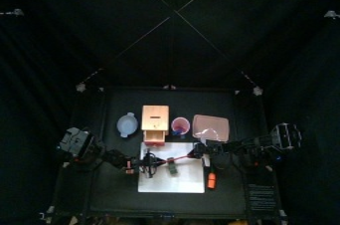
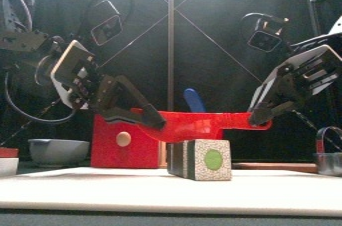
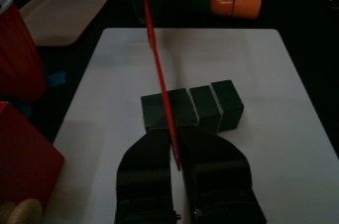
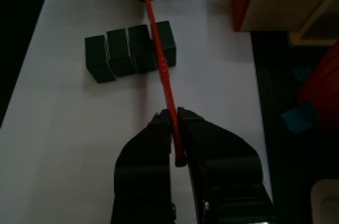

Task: Place sushi on board then cut the sushi with the knife then place the pieces on the plate
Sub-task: Cut the sushi into 4 pieces

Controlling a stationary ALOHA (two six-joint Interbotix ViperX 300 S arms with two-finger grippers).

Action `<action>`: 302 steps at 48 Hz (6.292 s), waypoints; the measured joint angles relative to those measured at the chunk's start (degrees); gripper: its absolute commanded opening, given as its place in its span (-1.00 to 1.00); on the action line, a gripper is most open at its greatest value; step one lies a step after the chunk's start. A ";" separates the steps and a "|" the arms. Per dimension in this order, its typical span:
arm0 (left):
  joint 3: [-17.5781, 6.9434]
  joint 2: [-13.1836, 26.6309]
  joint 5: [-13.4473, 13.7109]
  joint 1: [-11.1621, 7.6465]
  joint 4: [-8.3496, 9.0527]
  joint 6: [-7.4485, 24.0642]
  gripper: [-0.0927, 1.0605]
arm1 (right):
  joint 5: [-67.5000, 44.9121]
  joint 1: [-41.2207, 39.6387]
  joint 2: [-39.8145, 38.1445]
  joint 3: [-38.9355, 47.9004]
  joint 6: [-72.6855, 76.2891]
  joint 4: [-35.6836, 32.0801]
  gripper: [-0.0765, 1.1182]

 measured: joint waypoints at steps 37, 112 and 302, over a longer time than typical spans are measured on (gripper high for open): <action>-0.09 1.14 0.00 -0.26 -0.53 -0.09 -0.28 | 0.00 0.97 0.53 -0.44 0.00 0.70 -0.27; -1.32 -4.48 5.45 -1.76 -0.97 3.34 -0.28 | 11.95 6.68 -7.38 -3.43 0.62 -1.23 -0.27; -3.43 -1.14 6.59 -3.60 -2.72 2.90 -0.28 | 13.45 9.32 -3.96 -4.39 0.79 0.00 -0.27</action>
